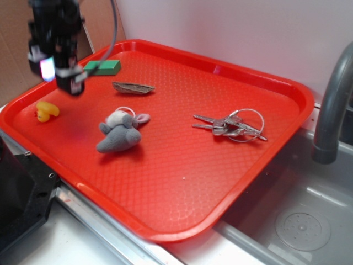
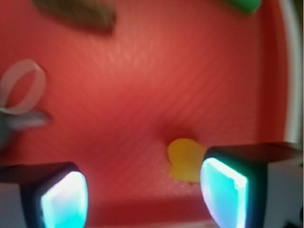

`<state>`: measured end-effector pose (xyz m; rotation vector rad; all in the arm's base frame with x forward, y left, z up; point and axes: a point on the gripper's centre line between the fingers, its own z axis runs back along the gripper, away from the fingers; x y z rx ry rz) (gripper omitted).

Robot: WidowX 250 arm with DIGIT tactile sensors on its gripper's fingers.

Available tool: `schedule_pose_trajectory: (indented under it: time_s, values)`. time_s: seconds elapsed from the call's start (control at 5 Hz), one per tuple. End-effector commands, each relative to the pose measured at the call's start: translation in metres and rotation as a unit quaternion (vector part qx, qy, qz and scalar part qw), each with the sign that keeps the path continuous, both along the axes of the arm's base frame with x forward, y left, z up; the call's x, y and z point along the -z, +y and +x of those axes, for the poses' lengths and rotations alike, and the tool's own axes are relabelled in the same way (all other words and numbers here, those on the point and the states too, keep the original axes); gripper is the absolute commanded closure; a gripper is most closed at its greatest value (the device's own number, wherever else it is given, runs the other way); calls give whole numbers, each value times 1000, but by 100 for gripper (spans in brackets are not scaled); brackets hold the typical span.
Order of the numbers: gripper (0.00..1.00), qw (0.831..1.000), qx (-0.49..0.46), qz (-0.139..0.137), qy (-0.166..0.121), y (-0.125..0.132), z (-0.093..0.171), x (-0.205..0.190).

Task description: Grab the yellow duck.

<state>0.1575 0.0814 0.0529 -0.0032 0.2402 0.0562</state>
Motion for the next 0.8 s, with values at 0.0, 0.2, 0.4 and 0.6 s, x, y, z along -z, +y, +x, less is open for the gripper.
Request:
schedule_pose_trajectory:
  time_s: [0.0,0.2,0.4,0.6]
  values:
    - [0,999,23,3,-26,10,-22,27]
    - [0,1000,5,14,-24,22,-29,26]
    - [0,1000,-2,22,-16,29,-34,25]
    - [0,999,0,22,-26,30,-30,18]
